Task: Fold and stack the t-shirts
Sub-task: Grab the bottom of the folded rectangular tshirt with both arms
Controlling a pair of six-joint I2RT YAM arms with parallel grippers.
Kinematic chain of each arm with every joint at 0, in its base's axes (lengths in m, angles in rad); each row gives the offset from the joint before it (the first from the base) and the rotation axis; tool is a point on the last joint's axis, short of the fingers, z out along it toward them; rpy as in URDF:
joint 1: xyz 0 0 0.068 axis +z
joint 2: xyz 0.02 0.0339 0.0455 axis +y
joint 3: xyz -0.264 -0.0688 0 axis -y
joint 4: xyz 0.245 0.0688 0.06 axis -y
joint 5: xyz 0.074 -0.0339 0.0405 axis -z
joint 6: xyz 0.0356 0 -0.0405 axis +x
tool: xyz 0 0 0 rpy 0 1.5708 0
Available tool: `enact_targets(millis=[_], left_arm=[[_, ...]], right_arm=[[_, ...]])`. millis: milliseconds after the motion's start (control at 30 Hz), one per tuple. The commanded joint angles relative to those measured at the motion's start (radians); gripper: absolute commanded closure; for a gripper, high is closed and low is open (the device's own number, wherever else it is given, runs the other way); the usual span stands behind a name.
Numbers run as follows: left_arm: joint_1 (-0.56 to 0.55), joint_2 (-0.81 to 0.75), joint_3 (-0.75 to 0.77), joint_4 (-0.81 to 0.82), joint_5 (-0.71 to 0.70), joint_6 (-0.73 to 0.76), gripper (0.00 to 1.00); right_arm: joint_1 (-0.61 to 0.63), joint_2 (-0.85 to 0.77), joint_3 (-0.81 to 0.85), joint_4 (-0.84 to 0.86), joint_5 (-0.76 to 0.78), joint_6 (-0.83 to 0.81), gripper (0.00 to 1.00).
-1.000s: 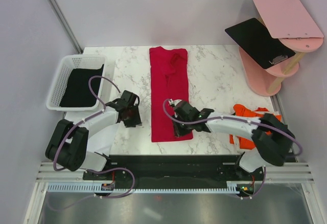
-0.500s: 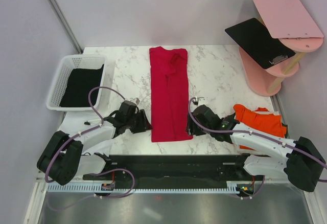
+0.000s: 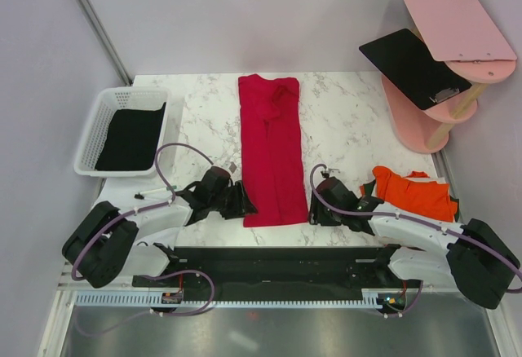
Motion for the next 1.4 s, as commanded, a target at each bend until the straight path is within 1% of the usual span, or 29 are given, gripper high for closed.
enact_targets(millis=[0,100,167,200,333,367,433,500,667,833,933,1000,1133,1167,1200,1233,1267,1333,1367], left_arm=[[-0.016,0.003,-0.019,-0.140,-0.055,-0.018,0.49],[-0.017,-0.013,-0.014,-0.179,-0.069,-0.015,0.49],[-0.017,-0.031,-0.005,-0.222,-0.082,-0.009,0.45],[-0.017,-0.039,-0.004,-0.238,-0.101,-0.004,0.40],[-0.016,-0.050,-0.001,-0.262,-0.099,0.003,0.38],[-0.017,-0.045,-0.002,-0.263,-0.096,0.005,0.39],[-0.016,-0.037,-0.004,-0.265,-0.098,0.005,0.43],[-0.017,-0.028,-0.005,-0.263,-0.095,0.008,0.45],[-0.017,-0.010,-0.005,-0.259,-0.086,0.014,0.48],[-0.017,0.002,-0.007,-0.246,-0.076,0.016,0.50],[-0.017,0.013,-0.005,-0.243,-0.072,0.019,0.53],[-0.017,0.022,-0.005,-0.243,-0.069,0.020,0.54],[-0.020,0.027,-0.011,-0.245,-0.064,0.017,0.61],[-0.020,0.024,-0.013,-0.245,-0.064,0.016,0.69],[-0.020,0.024,-0.016,-0.246,-0.067,0.014,0.73],[-0.020,0.027,-0.019,-0.246,-0.066,0.011,0.84],[-0.020,0.027,-0.019,-0.246,-0.064,0.011,0.89],[-0.020,0.032,-0.017,-0.248,-0.058,0.011,0.98],[-0.020,0.030,-0.017,-0.249,-0.058,0.013,0.98]], right_arm=[[-0.003,0.044,-0.057,0.193,-0.092,0.054,0.47],[-0.005,0.063,-0.085,0.255,-0.102,0.068,0.48],[-0.003,0.066,-0.081,0.252,-0.103,0.070,0.48],[-0.005,0.063,-0.080,0.249,-0.106,0.068,0.48],[-0.003,0.035,-0.074,0.232,-0.106,0.073,0.48],[-0.003,0.023,-0.071,0.217,-0.105,0.074,0.48],[-0.003,0.015,-0.059,0.202,-0.111,0.068,0.48],[-0.003,-0.003,-0.044,0.153,-0.108,0.062,0.48],[-0.005,-0.063,-0.048,0.116,-0.092,0.064,0.48],[-0.006,-0.074,-0.038,0.114,-0.088,0.073,0.48],[-0.006,-0.037,-0.030,0.140,-0.094,0.067,0.48],[-0.006,0.017,-0.025,0.151,-0.112,0.064,0.48],[-0.008,0.072,-0.054,0.255,-0.126,0.088,0.50],[-0.006,0.077,-0.059,0.266,-0.150,0.093,0.53],[-0.006,0.081,-0.062,0.280,-0.158,0.094,0.57],[-0.005,0.093,-0.064,0.297,-0.163,0.094,0.61],[-0.006,0.101,-0.064,0.304,-0.174,0.091,0.78],[-0.006,0.113,-0.062,0.315,-0.184,0.084,1.00],[-0.006,0.114,-0.059,0.317,-0.195,0.081,1.00]])
